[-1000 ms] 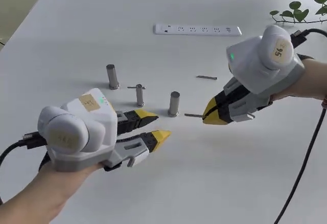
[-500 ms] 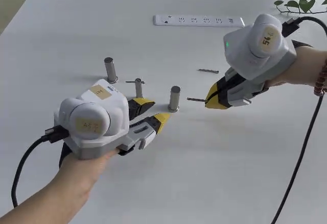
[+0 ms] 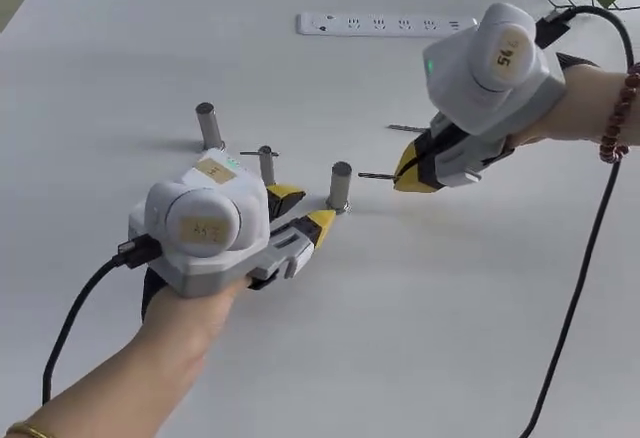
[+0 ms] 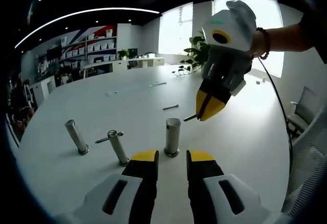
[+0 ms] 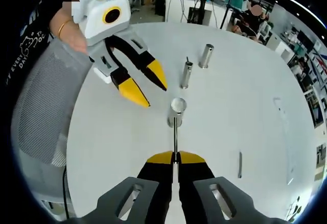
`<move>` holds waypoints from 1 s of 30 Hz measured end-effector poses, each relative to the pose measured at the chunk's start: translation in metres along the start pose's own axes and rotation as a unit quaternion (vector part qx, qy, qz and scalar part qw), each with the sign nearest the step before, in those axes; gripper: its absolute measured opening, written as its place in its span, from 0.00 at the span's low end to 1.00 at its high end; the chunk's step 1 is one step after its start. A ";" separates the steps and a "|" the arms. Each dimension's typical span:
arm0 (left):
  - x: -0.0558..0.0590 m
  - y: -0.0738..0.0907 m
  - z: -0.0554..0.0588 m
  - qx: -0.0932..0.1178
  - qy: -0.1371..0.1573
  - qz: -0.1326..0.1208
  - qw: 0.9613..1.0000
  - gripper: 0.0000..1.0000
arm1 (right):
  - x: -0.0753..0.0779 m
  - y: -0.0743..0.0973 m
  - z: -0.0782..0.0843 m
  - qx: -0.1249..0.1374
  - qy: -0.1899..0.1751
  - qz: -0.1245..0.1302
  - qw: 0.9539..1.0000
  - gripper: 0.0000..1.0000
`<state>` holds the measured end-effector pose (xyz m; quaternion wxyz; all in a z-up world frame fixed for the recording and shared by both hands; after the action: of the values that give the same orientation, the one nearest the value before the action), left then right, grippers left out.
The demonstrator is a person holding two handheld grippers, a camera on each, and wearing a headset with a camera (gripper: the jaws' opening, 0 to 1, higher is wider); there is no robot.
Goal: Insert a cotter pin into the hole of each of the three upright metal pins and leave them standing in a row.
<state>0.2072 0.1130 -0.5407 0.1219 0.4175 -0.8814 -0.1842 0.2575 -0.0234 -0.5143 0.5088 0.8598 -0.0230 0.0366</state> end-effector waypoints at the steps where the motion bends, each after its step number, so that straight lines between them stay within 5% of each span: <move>1: 0.000 -0.002 0.000 0.000 0.002 -0.001 1.000 0.20 | 0.001 0.000 0.000 0.000 0.000 0.000 1.000 0.00; 30: 0.002 -0.045 0.000 -0.008 0.032 -0.004 0.999 0.15 | 0.009 -0.008 -0.005 -0.002 0.019 -0.013 1.000 0.00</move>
<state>0.2365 0.0851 -0.5595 0.1522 0.4261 -0.8738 -0.1782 0.2666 -0.0151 -0.5182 0.5115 0.8581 -0.0024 0.0462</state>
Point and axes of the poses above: the centre of the closed fingertips' face, and the gripper's own axes: y roughly backward along the fingers, x roughly to its right, z roughly out of its underside, the point moved 6 cm from there along y, roughly backward along the fingers
